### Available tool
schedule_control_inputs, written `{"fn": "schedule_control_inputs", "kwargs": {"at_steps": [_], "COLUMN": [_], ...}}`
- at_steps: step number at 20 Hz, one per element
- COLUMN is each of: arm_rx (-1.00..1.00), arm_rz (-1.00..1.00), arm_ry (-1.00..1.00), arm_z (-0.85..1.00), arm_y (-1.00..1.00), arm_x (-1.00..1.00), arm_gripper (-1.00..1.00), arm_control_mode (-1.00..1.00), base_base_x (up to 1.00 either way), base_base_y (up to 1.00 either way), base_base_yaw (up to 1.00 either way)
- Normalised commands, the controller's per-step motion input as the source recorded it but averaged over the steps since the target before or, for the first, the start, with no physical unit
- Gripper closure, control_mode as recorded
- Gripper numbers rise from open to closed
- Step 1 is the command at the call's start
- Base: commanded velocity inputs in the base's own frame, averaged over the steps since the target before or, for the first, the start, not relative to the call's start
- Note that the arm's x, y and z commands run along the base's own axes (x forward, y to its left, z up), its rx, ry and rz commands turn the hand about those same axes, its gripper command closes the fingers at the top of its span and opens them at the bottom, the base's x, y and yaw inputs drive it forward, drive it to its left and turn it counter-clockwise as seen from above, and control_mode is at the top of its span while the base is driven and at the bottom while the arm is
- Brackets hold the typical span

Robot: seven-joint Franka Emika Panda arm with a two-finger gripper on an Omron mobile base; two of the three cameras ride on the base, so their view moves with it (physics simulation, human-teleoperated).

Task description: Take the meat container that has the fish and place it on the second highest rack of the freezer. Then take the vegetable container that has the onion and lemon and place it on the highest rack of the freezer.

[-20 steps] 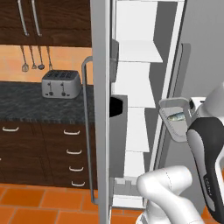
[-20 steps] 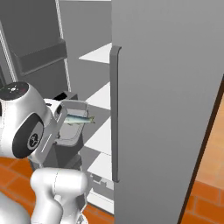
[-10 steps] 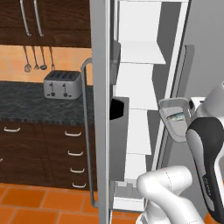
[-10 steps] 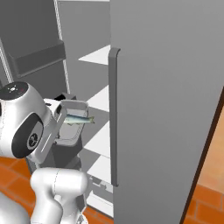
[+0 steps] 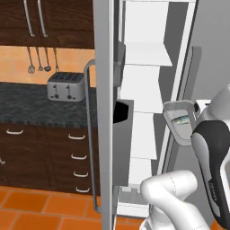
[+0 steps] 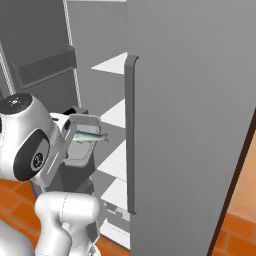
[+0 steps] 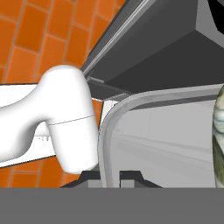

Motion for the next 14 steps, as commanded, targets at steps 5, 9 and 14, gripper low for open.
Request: {"fn": "schedule_control_inputs", "kwargs": {"at_steps": [5, 9, 14], "arm_rx": [0.0, 0.0, 0.0], "arm_rz": [0.0, 0.0, 0.0], "arm_ry": [0.0, 0.0, 0.0], "arm_z": [0.0, 0.0, 0.0], "arm_y": [0.0, 0.0, 0.0], "arm_x": [0.0, 0.0, 0.0], "arm_gripper": [1.0, 1.0, 1.0], "arm_control_mode": [1.0, 1.0, 1.0], "base_base_x": [0.36, 0.2, 0.17], "base_base_y": [0.0, 0.0, 0.0], "base_base_yaw": [0.0, 0.0, 0.0]}}
